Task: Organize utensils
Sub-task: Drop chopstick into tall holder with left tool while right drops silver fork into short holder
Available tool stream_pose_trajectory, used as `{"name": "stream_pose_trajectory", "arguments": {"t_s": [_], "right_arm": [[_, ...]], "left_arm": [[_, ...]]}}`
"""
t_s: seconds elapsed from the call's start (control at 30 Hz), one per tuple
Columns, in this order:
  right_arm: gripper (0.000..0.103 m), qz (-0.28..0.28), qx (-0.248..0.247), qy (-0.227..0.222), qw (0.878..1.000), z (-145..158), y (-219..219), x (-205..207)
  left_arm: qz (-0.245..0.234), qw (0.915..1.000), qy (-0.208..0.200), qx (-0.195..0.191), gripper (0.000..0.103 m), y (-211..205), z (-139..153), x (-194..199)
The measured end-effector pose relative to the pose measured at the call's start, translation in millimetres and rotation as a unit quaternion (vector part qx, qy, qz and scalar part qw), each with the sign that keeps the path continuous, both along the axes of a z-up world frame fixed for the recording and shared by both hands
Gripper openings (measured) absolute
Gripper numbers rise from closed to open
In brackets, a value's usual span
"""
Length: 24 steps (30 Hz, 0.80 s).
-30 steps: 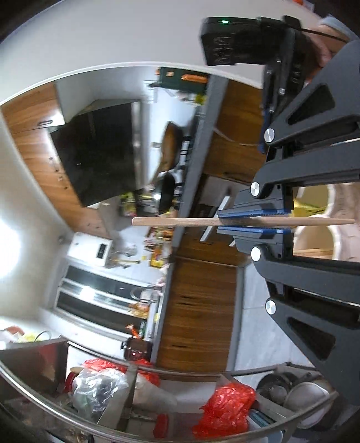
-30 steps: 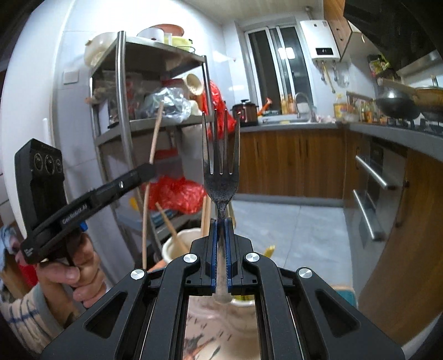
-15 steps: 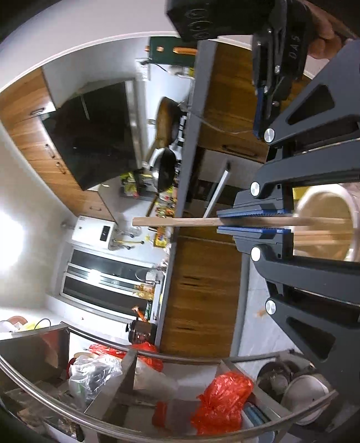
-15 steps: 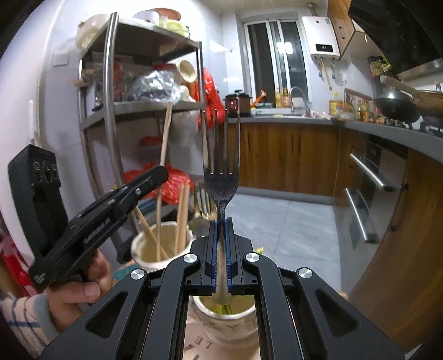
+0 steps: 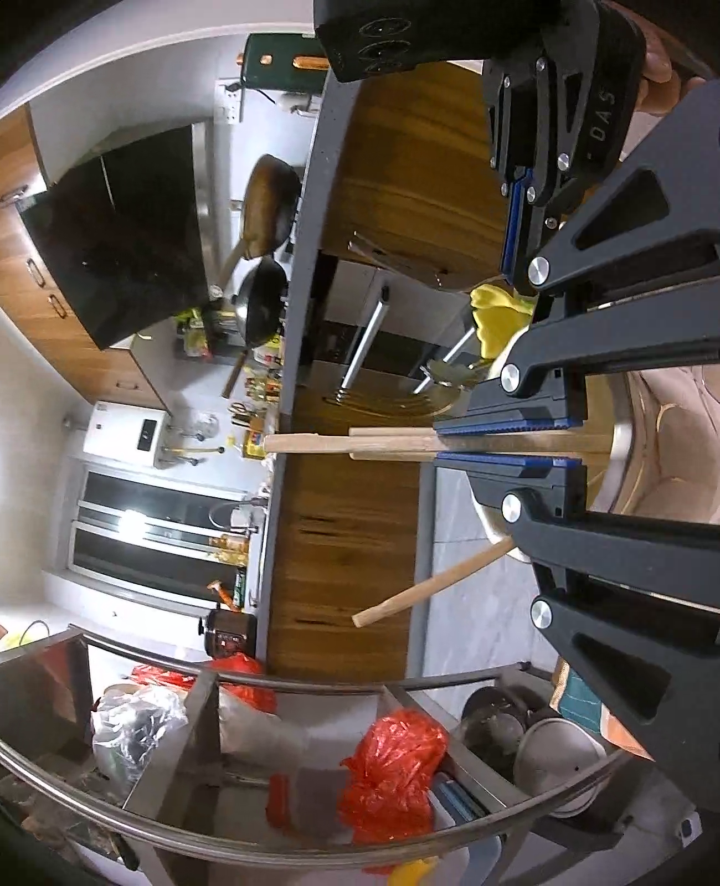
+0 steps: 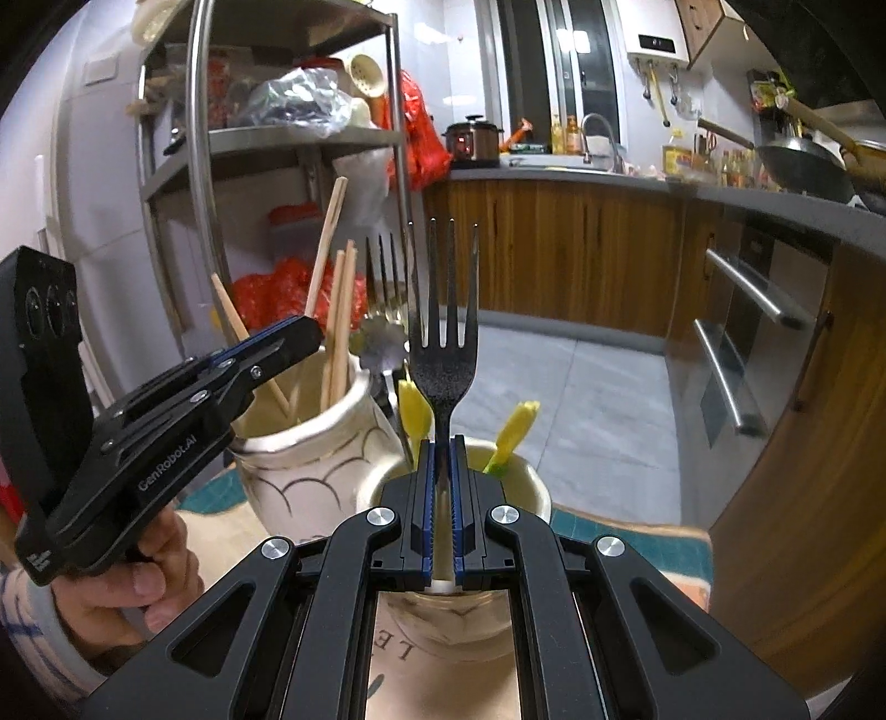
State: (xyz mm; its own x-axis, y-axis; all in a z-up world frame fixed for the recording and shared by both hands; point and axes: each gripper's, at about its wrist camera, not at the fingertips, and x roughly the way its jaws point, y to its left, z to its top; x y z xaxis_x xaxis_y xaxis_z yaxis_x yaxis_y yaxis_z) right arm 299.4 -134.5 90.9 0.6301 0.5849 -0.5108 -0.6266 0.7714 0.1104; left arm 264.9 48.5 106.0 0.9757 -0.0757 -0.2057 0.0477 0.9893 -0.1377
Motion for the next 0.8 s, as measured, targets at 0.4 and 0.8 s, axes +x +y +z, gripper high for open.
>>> {"name": "stream_pose_trajectory", "arguments": {"t_s": [0.4,0.8], "right_arm": [[0.006,-0.002,-0.01,0.015,1.0,-8.0,5.9,5.8],[0.007,0.001,-0.01,0.029,1.0,-12.4,8.0,8.8]], "left_arm": [[0.008,0.9998,0.004,0.019,0.006,-1.1,0.0,2.2],[0.009,0.9992,0.001,0.039,0.018,-5.4,0.2,-0.4]]}}
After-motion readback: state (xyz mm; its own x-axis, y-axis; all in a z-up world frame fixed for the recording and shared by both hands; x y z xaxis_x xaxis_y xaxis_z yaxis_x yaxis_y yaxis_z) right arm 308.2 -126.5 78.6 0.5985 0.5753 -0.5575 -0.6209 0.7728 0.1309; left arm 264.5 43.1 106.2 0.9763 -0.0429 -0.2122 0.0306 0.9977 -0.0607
